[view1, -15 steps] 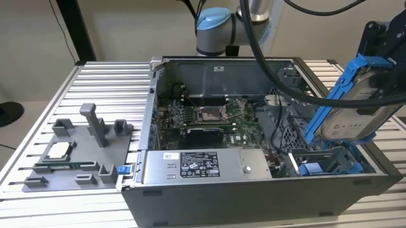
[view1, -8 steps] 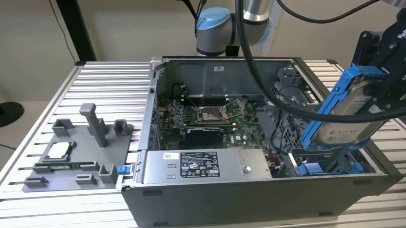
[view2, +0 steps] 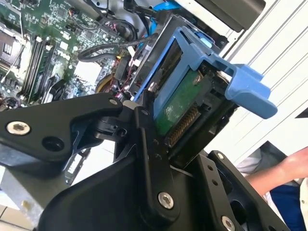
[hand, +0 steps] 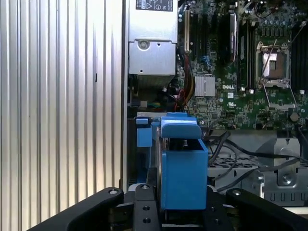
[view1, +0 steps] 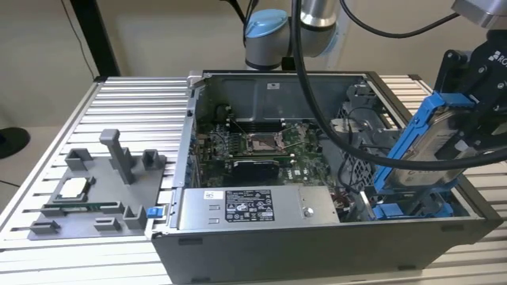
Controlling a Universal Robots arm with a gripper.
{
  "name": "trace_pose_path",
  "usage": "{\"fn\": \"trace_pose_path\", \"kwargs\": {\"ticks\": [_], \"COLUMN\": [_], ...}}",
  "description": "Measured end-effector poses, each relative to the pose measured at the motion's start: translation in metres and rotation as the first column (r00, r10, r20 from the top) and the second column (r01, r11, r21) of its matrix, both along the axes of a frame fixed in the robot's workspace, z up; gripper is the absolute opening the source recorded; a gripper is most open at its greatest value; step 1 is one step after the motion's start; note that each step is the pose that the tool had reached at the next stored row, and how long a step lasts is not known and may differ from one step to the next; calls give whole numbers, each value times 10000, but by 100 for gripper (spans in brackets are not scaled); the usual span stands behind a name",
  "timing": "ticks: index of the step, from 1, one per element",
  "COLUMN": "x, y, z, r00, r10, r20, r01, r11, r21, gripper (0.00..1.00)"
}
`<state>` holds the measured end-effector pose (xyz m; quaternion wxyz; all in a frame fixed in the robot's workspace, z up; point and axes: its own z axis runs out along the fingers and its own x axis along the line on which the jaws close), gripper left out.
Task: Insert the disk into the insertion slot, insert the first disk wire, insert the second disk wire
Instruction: 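Insert the disk into the insertion slot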
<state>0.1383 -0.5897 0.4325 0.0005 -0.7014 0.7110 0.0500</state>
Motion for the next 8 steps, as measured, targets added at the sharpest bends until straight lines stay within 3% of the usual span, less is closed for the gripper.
{"fn": "trace_pose_path", "kwargs": {"ticks": [8], "x": [0], "y": [0], "z": [-32], "r00": [10000], "r10": [47], "r20": [0], "r01": [-47], "r11": [10000], "r21": [0], "gripper": [0]}}
